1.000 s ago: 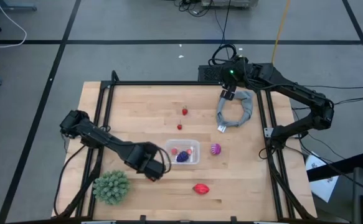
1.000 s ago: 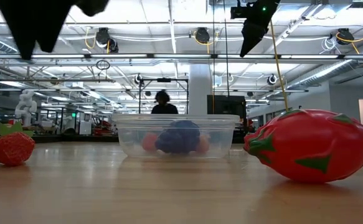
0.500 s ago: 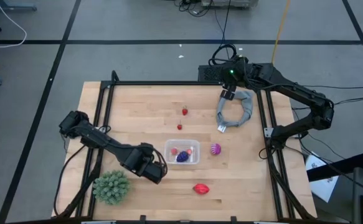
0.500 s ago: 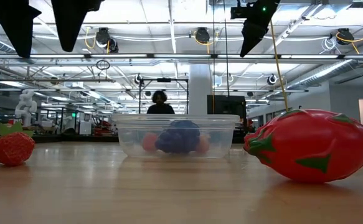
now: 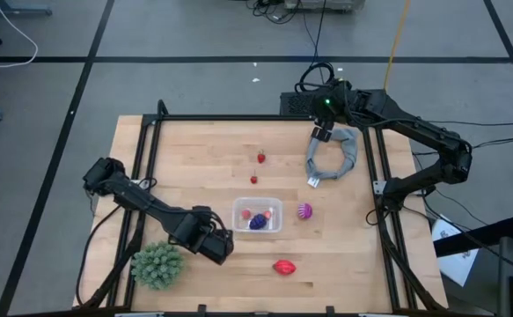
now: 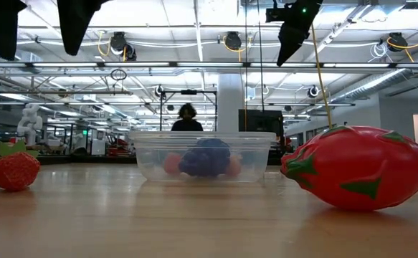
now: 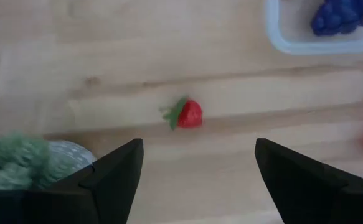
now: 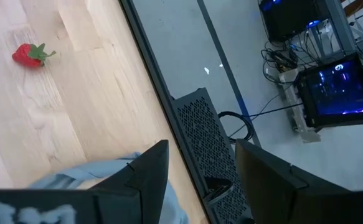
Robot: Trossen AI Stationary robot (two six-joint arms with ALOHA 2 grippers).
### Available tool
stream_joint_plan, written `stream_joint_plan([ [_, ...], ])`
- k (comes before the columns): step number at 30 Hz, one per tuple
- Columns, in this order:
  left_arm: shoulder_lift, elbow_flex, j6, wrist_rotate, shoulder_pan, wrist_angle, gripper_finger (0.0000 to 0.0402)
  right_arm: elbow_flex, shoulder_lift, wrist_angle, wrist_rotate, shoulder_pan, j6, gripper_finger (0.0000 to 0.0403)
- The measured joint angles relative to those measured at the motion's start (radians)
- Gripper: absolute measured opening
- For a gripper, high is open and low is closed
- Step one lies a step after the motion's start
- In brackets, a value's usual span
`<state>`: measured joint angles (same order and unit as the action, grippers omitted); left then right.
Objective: Pick and placing Produce into tupperware
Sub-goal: Put the bottom strawberry into the bin
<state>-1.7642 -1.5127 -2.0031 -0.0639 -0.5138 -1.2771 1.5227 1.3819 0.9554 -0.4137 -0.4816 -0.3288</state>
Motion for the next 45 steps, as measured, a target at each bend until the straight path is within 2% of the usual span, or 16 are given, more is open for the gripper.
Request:
stream_joint_plan([
  [6,-0.064,0.000,-0.020,-0.007,-0.013,0.028,0.0312,0.000,0.000,0.004,0.000,-0.001,0.001,0.0177],
  [15,-0.154,0.004,0.092,0.046,0.021,0.041,0.0312,0.000,0.000,0.020,0.000,-0.001,0.002,0.0177],
  [21,-0.154,0.098,0.070,0.116,0.010,0.096,0.0312,0.000,0.000,0.028,0.000,-0.001,0.002,0.0177],
  [25,-0.152,0.145,0.073,0.125,0.006,0.220,0.0312,0.000,0.000,0.028,0.000,-0.001,0.002,0.0177],
  [29,-0.151,0.179,0.107,0.128,0.018,0.264,0.0312,0.000,0.000,0.028,0.000,-0.001,0.002,0.0177],
  [37,-0.151,0.233,0.125,0.126,0.020,0.340,0.0312,0.000,0.000,0.027,0.000,-0.001,0.002,0.0177],
  [45,-0.151,0.260,0.124,0.120,0.022,0.349,0.0312,0.000,0.000,0.027,0.000,-0.001,0.003,0.0177],
])
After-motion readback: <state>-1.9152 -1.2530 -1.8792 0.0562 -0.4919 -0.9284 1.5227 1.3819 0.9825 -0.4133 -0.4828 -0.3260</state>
